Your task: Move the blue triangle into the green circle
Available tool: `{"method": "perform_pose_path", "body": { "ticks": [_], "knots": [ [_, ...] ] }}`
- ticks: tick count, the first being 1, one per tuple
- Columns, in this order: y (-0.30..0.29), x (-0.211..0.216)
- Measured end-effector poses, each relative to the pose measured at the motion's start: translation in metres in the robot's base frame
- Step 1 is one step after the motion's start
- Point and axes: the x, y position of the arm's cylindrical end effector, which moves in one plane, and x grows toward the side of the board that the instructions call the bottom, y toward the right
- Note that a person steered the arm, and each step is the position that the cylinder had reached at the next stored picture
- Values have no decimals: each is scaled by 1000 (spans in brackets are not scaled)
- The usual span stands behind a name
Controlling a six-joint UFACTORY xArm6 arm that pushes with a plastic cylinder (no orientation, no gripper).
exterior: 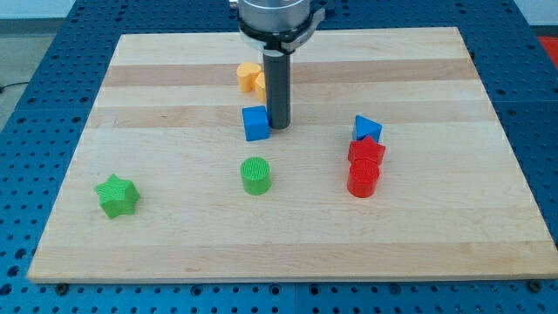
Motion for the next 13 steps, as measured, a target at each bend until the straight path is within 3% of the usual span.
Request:
{"method": "perform_pose_path", "body": {
  "ticks": [3, 5, 6, 8, 10, 13],
  "knots": [
    [163, -10],
    [222, -21],
    [230, 8],
    [189, 31],
    [134, 25],
    [102, 28]
  ]
}}
